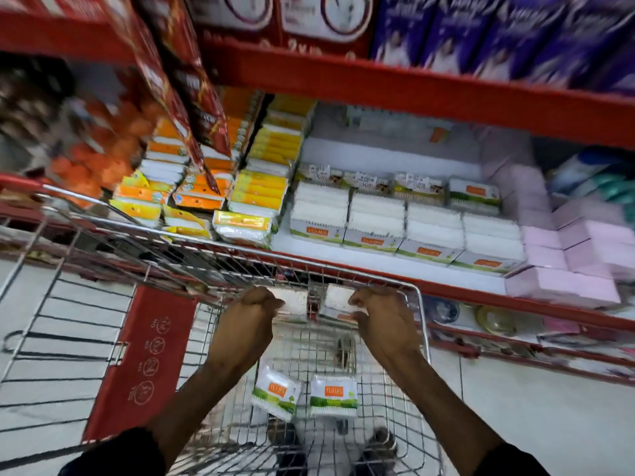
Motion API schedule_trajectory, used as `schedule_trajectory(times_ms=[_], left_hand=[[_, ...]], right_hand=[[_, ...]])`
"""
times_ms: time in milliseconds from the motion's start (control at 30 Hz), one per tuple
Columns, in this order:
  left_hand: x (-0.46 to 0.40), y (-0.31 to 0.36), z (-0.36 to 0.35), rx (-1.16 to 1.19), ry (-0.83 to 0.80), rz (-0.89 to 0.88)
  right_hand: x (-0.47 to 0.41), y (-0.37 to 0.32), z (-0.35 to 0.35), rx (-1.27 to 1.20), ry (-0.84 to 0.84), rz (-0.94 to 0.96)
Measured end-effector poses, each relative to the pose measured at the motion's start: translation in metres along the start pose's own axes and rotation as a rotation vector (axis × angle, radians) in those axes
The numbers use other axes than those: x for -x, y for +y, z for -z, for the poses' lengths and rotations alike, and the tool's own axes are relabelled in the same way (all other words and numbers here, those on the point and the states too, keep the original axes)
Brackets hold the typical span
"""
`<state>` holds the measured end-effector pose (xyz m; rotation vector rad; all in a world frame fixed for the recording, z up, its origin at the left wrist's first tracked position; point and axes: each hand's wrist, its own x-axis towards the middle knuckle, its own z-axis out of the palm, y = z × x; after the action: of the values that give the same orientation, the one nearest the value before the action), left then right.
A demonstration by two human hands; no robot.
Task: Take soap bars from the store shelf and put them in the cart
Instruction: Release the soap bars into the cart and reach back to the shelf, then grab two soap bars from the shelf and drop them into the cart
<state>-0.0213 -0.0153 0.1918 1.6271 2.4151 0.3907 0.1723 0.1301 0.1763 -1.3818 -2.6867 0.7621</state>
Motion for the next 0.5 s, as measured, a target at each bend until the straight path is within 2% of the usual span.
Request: schedule_trajectory(times_ms=[133, 300, 367, 500], left_hand=[[-0.014, 0.026, 0.053, 0.022, 0.102, -0.067], [-0.034, 0.050, 0.096, 0.038, 0.208, -0.131], [-0.046, 0.056, 0.103, 0.032, 0.227, -0.153], [-0.068, 0.064, 0.104, 0.022, 0.241, -0.160]], right_hand=[[0.001, -0.019, 0.059, 0.075, 0.141, 0.075], [-0.003, -0.026, 0.108, 0.050, 0.313, 0.074], [-0.009, -0.024, 0.118, -0.005, 0.308, 0.044], [-0.020, -0.021, 0.128, 0.078, 0.306, 0.090]])
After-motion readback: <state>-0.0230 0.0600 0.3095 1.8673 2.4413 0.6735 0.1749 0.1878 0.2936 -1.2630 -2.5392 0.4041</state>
